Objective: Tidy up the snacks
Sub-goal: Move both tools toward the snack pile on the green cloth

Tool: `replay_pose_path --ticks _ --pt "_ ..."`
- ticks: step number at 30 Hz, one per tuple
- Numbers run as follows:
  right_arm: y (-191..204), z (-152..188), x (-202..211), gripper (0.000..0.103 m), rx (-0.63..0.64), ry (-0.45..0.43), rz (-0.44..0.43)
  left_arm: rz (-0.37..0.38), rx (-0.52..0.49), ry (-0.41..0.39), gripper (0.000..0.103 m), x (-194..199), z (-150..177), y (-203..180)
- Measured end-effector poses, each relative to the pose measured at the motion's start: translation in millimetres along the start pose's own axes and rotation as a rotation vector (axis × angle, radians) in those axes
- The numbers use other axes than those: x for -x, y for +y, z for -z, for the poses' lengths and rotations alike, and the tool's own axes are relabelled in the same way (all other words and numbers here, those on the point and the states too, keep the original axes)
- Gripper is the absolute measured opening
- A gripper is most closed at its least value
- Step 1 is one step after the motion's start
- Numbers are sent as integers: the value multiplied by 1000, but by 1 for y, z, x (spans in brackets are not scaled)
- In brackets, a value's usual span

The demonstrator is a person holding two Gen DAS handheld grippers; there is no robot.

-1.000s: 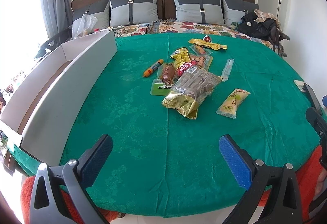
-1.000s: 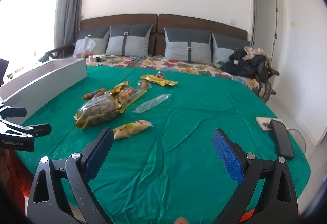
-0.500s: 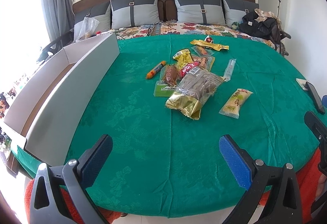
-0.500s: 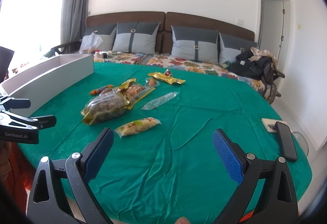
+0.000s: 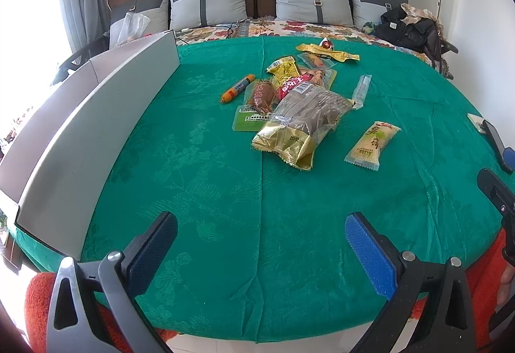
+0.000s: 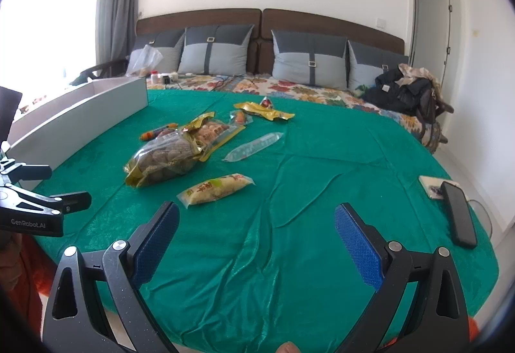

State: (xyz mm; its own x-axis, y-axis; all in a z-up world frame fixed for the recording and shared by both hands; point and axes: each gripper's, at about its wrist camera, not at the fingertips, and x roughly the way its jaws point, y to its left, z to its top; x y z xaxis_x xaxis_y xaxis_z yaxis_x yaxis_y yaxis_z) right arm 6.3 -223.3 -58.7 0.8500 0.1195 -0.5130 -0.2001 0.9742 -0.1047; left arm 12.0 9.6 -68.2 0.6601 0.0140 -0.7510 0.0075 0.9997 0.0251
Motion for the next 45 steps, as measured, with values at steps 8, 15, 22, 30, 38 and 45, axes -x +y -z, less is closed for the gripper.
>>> replay_pose_path --ticks 8,15,22,30,38,45 --pt "-10 10 -9 99 -30 54 -21 -17 -36 36 103 -14 7 -10" --pt "-20 10 -11 99 -56 69 -22 -18 -26 74 103 -26 9 -10" --pt "-21 11 -14 99 -67 82 -34 -17 -31 104 103 -34 13 -11" --pt "-19 14 -19 99 -68 107 -43 -14 -7 127 103 -43 12 -5" --pt "-20 15 -22 99 -78 125 -50 -16 20 156 103 -50 13 2" --pt "-23 19 -29 99 -94 160 -44 -26 10 174 103 -55 14 1"
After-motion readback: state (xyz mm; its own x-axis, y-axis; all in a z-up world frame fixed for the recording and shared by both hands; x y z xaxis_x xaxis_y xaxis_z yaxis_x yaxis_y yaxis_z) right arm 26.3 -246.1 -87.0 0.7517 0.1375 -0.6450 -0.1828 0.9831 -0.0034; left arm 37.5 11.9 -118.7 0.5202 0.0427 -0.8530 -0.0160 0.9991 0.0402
